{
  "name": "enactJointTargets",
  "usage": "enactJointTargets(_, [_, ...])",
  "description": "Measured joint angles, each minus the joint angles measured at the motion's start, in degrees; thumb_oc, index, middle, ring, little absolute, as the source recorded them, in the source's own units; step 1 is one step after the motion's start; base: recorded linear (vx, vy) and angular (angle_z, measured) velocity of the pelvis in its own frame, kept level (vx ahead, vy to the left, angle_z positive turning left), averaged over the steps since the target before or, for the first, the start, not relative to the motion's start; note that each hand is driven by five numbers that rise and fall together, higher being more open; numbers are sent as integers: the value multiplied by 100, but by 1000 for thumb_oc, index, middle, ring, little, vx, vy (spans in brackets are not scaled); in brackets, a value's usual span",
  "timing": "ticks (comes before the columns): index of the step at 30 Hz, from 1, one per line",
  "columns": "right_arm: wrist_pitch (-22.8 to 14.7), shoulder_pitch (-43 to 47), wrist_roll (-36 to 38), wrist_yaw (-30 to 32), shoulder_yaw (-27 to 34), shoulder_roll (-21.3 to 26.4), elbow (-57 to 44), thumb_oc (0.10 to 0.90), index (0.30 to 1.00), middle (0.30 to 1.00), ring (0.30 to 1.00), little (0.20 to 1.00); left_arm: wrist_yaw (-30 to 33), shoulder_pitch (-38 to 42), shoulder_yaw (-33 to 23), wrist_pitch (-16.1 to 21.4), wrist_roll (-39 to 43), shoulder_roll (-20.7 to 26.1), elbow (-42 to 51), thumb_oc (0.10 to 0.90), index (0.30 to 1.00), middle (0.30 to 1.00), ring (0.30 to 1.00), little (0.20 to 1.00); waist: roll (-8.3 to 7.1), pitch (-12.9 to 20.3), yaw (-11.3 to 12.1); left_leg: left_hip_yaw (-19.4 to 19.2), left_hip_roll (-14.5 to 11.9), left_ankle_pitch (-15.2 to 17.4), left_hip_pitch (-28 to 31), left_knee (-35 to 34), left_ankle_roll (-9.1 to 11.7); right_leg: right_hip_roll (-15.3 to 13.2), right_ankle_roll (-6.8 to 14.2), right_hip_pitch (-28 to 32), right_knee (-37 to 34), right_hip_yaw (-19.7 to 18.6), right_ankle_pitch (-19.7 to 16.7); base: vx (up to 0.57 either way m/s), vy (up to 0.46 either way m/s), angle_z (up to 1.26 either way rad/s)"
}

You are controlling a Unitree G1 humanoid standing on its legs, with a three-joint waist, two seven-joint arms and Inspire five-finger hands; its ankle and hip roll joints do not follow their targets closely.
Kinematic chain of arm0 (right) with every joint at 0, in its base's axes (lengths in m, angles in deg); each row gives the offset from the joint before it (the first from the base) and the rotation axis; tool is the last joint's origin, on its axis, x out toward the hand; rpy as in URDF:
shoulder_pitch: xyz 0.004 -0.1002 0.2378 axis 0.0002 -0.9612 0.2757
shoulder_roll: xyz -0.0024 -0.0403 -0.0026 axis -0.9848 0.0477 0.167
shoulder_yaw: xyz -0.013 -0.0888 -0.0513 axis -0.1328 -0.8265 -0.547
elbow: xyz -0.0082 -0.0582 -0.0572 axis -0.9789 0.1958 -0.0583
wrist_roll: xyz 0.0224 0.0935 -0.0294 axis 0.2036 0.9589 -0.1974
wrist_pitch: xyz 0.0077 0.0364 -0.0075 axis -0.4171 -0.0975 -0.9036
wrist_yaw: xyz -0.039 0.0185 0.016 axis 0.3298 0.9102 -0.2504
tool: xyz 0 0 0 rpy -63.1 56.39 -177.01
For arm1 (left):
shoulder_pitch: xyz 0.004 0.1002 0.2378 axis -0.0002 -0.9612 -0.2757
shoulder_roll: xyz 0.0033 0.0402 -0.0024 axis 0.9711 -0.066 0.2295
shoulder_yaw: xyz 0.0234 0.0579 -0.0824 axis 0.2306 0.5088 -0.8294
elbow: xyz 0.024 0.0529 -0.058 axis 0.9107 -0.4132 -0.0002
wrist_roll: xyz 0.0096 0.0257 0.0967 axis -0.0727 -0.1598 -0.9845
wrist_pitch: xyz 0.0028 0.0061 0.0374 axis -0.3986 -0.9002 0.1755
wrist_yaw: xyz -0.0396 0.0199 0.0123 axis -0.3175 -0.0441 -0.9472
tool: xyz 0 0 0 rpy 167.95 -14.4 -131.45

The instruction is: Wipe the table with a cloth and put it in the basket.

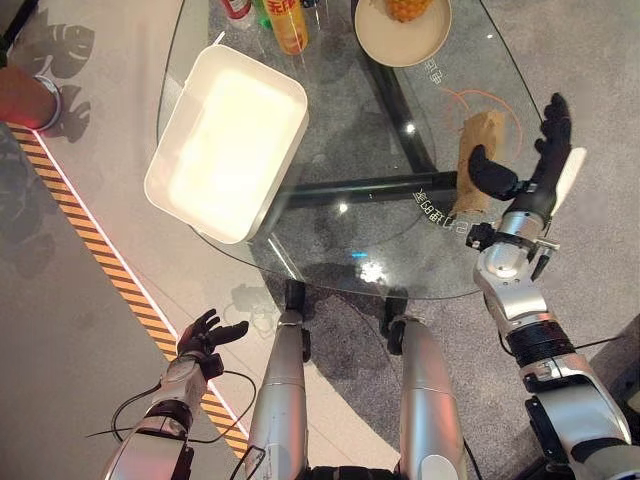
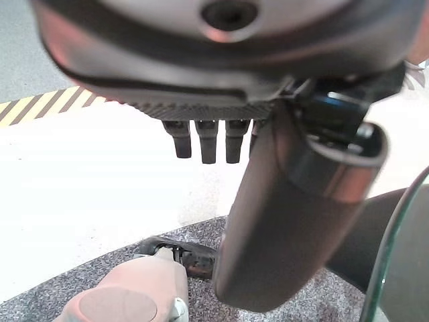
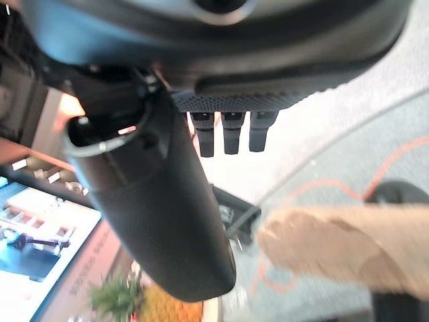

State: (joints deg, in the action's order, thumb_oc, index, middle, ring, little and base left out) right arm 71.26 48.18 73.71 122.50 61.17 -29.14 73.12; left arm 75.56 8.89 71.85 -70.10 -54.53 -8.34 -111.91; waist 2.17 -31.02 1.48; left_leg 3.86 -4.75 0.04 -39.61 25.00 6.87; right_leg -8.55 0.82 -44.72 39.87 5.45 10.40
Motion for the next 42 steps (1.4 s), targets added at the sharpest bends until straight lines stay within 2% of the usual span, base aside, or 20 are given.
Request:
enactJointTargets(10, [504,172,32,-200,-261,-97,264,800,900,900,900,900,8,-5,27,19,-1,-211,-45,800,900,900,900,900,93,2,-9,-2,9,-33,75,-129,-17,-20,-7,46,-3,10,38,0,2,0])
enactJointTargets(16, [730,398,373,-201,-282,-122,763,800,900,900,900,900,32,-4,109,39,-2,-222,-39,800,900,900,900,900,120,0,3,-7,14,-68,94,-138,35,-28,-3,46,-1,10,19,0,0,0])
enactJointTargets(26, [789,761,529,201,-283,-221,1317,800,900,900,900,900,64,1,241,46,0,-266,-44,800,900,900,900,900,151,5,83,-18,29,-74,165,-153,10,-60,-41,93,32,12,39,1,3,0])
enactJointTargets(30, [809,852,604,210,-284,-223,1703,800,900,900,900,900,94,1,253,46,2,-314,-46,800,900,900,900,900,167,5,151,-15,29,-85,178,-213,-3,-59,-26,91,39,13,54,0,0,0])
enactJointTargets(42, [931,1115,681,210,-294,-239,2350,800,900,900,900,900,136,68,469,36,7,-425,-51,800,900,900,900,900,217,-2,152,-13,32,-115,166,-202,41,-62,-20,69,50,13,49,3,0,0])
